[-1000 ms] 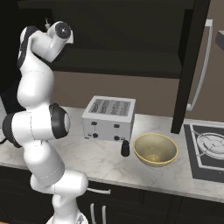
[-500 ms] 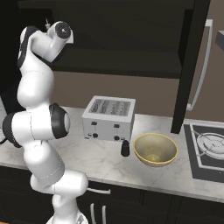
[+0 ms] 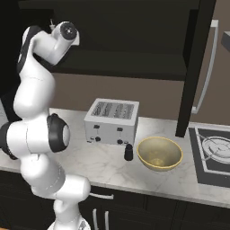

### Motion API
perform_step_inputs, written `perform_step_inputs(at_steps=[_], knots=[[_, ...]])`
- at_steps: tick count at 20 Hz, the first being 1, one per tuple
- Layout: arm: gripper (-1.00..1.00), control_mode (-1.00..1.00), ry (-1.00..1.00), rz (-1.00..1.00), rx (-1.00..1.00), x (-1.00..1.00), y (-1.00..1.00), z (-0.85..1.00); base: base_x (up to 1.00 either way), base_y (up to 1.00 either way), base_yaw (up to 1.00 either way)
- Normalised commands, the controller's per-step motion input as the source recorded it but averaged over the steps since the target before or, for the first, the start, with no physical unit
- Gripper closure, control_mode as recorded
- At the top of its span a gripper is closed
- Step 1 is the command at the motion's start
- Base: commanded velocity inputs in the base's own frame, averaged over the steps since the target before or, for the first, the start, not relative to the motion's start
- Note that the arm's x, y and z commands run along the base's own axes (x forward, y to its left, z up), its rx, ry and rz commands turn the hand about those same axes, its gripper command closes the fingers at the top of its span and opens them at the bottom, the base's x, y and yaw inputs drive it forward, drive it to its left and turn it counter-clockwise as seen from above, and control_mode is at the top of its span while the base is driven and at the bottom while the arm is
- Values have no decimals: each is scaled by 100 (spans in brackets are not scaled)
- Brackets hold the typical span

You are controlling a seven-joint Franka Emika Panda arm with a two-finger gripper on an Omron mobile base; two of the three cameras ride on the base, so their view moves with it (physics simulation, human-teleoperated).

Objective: Retrieve the bottle and the shaker from the cabinet and place them next to the mixing bowl on the counter. Then add garlic from the fridge to the mixing bowl.

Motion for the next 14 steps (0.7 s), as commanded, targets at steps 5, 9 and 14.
perform_step_inputs(at_steps=[5, 9, 14], knots=[[100, -100, -3, -16, 0, -63, -57, 0, 0, 0, 0], [100, -100, -1, -33, 0, -65, -53, -1, 0, 0, 0], [100, -100, 0, -39, 0, -77, -46, 0, 0, 0, 0]])
